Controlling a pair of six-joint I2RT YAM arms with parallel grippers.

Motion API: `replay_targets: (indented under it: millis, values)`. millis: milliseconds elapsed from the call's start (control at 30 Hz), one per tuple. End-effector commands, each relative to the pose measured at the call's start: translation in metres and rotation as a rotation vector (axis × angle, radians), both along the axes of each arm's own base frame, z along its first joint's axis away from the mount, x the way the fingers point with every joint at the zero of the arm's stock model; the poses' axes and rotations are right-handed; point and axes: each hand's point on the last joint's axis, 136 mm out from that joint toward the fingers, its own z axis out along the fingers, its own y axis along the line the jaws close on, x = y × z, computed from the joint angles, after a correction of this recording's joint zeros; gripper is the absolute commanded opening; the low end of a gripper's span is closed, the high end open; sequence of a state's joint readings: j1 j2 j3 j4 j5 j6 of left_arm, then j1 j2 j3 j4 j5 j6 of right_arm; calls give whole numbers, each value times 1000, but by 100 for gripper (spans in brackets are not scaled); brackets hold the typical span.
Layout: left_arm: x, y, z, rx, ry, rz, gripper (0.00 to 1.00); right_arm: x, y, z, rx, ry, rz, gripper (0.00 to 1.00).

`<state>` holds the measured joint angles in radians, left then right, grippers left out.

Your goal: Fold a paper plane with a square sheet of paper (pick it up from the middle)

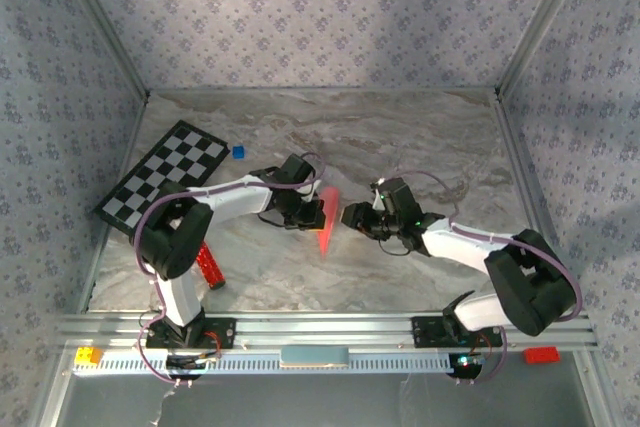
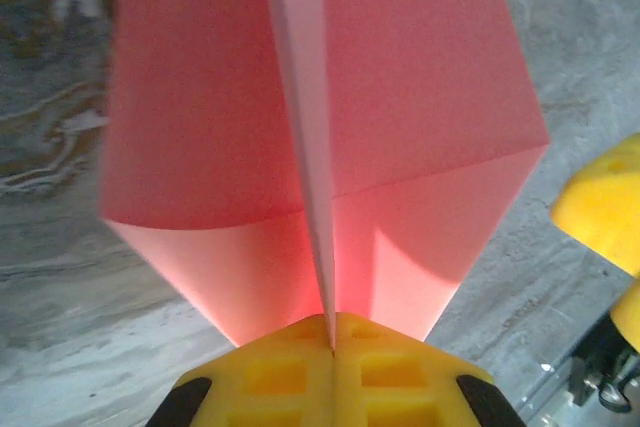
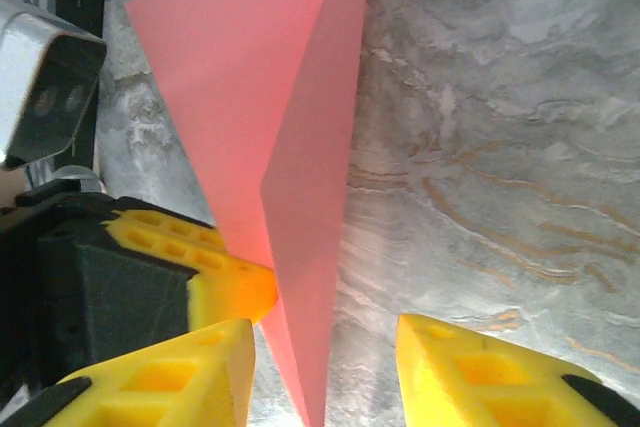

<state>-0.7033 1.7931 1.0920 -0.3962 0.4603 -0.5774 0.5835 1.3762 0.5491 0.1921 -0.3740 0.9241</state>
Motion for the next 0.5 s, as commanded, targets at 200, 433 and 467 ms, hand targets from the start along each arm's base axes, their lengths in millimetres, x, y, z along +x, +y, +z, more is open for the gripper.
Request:
replay_targets:
  millis: [200, 433, 467]
  values:
    - [3, 7, 11, 49, -23, 29, 0, 15, 26, 6, 13, 19, 30, 46]
    - [3, 8, 11, 59, -26, 20, 0, 22, 37, -11, -9, 64, 40, 43]
    - [2, 8, 10, 62, -23, 18, 0, 23, 39, -13, -6, 68, 41, 42]
